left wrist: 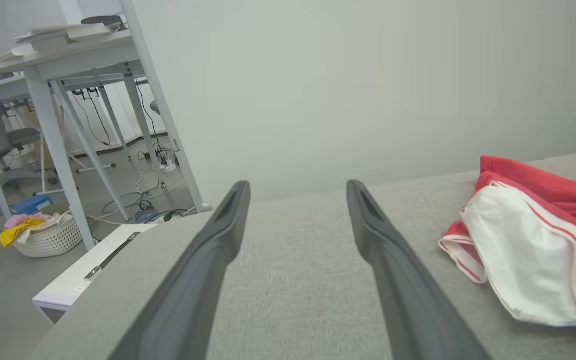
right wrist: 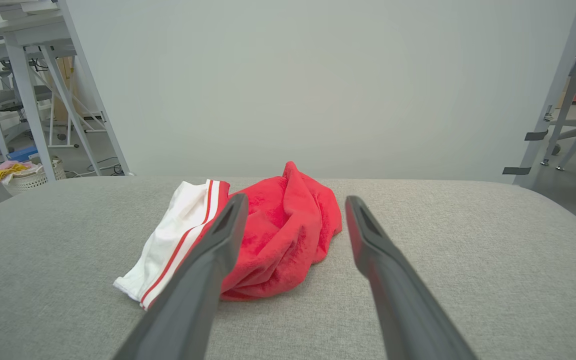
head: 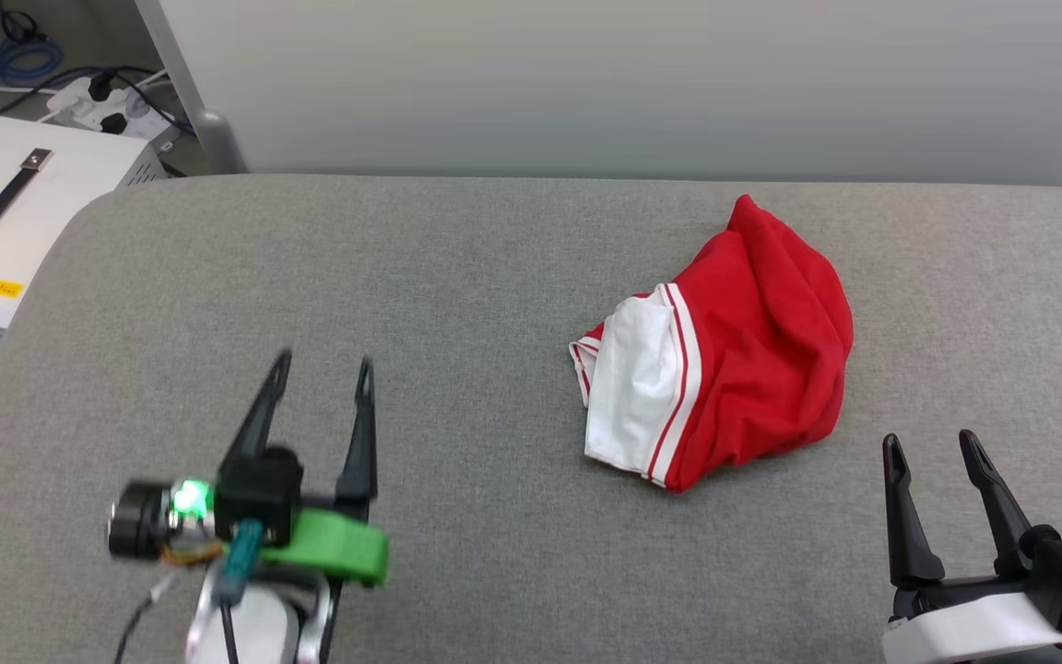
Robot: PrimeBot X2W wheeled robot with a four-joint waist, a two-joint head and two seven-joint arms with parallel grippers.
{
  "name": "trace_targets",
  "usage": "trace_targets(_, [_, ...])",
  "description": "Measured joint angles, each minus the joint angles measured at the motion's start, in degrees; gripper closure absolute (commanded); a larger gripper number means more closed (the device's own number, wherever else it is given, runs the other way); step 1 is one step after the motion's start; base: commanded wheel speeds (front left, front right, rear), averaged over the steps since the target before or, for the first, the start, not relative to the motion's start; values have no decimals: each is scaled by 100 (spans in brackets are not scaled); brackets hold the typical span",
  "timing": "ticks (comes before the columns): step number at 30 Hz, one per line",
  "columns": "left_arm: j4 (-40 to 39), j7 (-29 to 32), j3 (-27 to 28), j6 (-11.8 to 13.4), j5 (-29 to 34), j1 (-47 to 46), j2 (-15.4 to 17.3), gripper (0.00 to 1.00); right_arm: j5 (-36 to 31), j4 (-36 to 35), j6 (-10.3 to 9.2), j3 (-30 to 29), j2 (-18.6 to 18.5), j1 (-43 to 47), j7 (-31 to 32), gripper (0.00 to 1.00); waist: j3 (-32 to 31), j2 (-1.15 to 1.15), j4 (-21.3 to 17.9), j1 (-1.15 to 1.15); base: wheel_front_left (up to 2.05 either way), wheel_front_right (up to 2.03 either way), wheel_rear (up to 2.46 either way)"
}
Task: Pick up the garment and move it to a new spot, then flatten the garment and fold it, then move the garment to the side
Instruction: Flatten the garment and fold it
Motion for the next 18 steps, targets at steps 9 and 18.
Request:
trace_targets(9, [27,0,-302,-893,85,-1858,198,0,-7,-33,0,62,1,-244,0,0,277,0,0,0,0,0,0])
trace_targets(18, [1172,403,-1986,-1245,-668,-3536,581,0,-9,-96,0,126,1,-527,0,0,629,0,-133,0,0,0,0])
